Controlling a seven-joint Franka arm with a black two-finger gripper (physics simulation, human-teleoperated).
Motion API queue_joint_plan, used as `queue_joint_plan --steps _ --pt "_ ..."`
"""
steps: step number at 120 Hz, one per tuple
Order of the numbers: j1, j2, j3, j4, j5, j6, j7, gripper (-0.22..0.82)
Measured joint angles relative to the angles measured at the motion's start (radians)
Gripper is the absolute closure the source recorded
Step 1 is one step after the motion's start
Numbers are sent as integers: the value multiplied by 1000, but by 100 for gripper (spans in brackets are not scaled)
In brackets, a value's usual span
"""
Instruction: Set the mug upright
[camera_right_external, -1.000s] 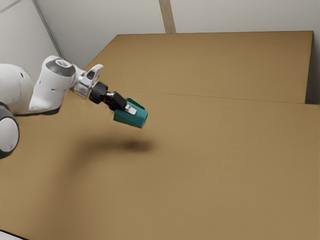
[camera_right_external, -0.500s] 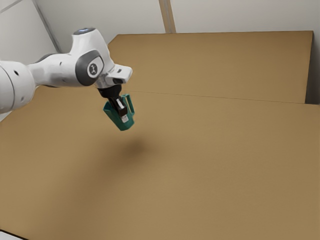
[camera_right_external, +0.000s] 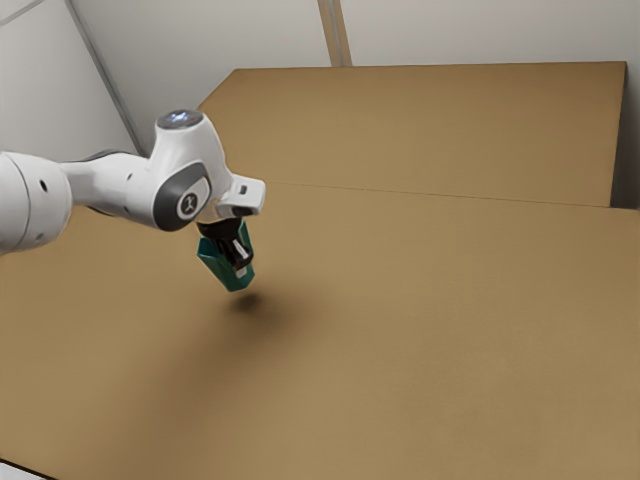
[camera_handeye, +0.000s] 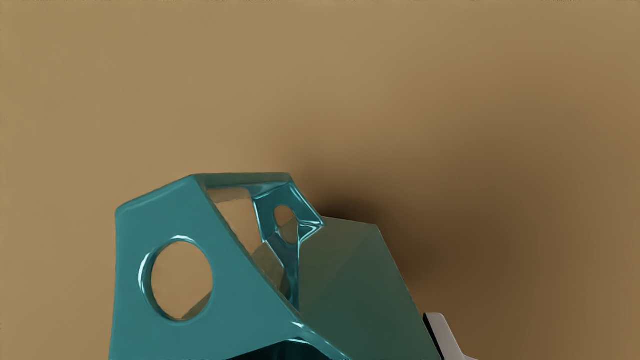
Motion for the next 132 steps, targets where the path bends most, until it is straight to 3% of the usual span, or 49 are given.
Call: queue_joint_plan --steps 52,132 --pt "-28 62 -3 -3 52 81 -128 75" --pt "-29 114 -3 -4 34 112 -220 75"
